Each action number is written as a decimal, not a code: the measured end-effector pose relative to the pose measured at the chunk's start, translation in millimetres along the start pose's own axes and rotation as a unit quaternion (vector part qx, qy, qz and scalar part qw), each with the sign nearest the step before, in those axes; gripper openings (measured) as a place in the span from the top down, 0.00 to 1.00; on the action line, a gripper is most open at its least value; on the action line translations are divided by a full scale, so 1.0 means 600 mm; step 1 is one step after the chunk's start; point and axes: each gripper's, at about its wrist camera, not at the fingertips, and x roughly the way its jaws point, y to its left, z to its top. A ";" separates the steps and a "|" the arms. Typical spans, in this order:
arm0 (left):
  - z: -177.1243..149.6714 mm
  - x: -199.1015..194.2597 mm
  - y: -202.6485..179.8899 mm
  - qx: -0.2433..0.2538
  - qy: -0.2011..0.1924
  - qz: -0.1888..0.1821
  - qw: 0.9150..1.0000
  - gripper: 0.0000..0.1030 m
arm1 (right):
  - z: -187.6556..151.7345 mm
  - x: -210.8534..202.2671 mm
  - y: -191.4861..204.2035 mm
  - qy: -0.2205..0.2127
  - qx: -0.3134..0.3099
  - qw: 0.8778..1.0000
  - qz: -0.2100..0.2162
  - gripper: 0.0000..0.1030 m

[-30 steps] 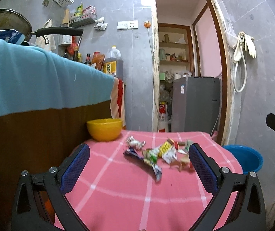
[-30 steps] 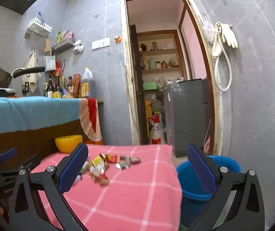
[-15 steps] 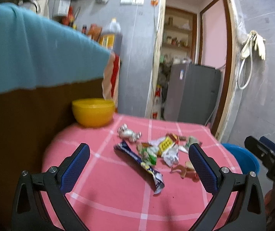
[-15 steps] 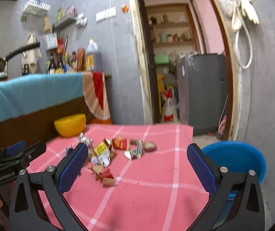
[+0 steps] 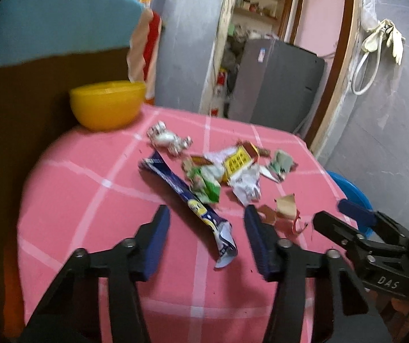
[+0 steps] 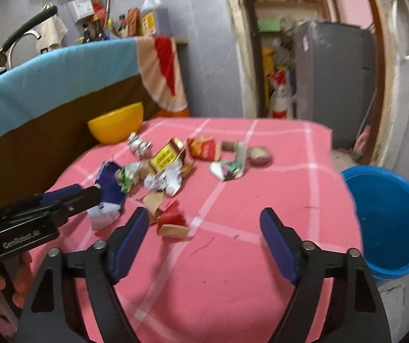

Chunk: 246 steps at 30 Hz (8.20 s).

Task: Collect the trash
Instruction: 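Lower both tools toward the trash pile on the pink table, then grasp the blue wrapper with the left tool while the right grasps a red packet, then carry both items over the blue bucket and open both tools to drop them, then move both tools back over the trash on the table, then grasp the green wrapper with the left tool while the right grasps crumpled foil, then lift both items over the blue bucket and open both tools to drop them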

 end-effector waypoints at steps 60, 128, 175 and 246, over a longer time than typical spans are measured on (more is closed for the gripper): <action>0.093 0.077 -0.381 0.105 -0.055 -0.193 0.974 0.94 | 0.004 -0.213 -0.282 -0.170 0.080 0.964 -0.190 0.77; 0.021 -0.089 -0.042 0.045 -0.182 0.041 0.981 0.02 | 0.034 -0.164 -0.029 -0.294 -0.026 0.950 -0.103 0.00; 0.045 0.035 0.077 -0.059 0.055 -0.031 0.996 0.89 | 0.072 0.146 0.050 0.100 -0.090 0.987 0.086 0.48; 0.150 0.211 -0.396 0.091 0.032 -0.194 0.976 0.89 | 0.039 -0.135 -0.337 -0.122 0.068 0.975 -0.174 0.83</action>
